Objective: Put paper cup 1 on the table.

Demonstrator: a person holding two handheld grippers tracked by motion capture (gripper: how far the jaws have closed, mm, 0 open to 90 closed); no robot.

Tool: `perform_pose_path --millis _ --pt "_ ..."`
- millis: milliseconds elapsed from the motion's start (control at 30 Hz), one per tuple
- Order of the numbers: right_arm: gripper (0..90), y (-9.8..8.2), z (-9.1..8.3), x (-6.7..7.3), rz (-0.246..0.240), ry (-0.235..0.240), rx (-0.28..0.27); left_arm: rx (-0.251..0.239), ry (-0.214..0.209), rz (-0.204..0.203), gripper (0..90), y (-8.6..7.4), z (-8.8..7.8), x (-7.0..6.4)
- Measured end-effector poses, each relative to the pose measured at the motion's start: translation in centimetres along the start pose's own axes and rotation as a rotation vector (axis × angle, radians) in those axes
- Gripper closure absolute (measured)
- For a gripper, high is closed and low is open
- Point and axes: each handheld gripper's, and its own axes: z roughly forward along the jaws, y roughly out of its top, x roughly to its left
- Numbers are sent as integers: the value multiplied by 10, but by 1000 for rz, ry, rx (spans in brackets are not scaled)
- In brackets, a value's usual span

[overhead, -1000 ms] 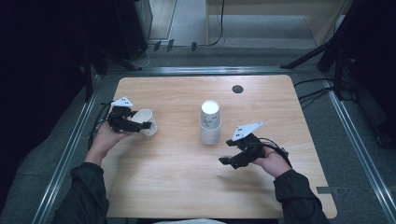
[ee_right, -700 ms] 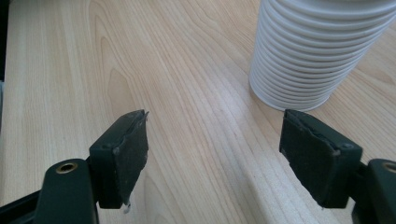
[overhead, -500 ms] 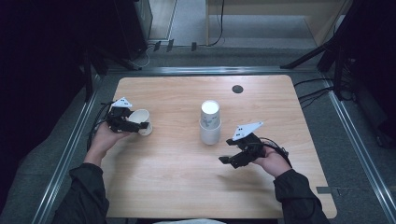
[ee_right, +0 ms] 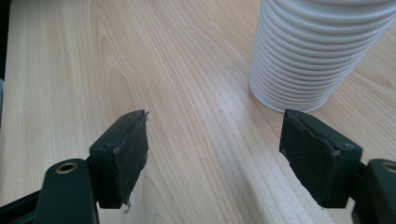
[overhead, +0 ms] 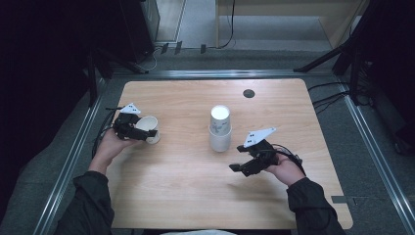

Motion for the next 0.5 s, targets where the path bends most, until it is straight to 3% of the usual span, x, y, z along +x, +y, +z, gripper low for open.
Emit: perform_pose_path --millis 167,367,500 --pt "239 1 0 0 -5 -1 5 8 -26 -7 184 1 1 -1" --pt "240 3 -3 2 -13 0 -20 -17 -71 -23 128 2 -1 -1" --pt "240 3 -4 2 -18 -3 -22 -18 -76 -29 123 3 -3 -2"
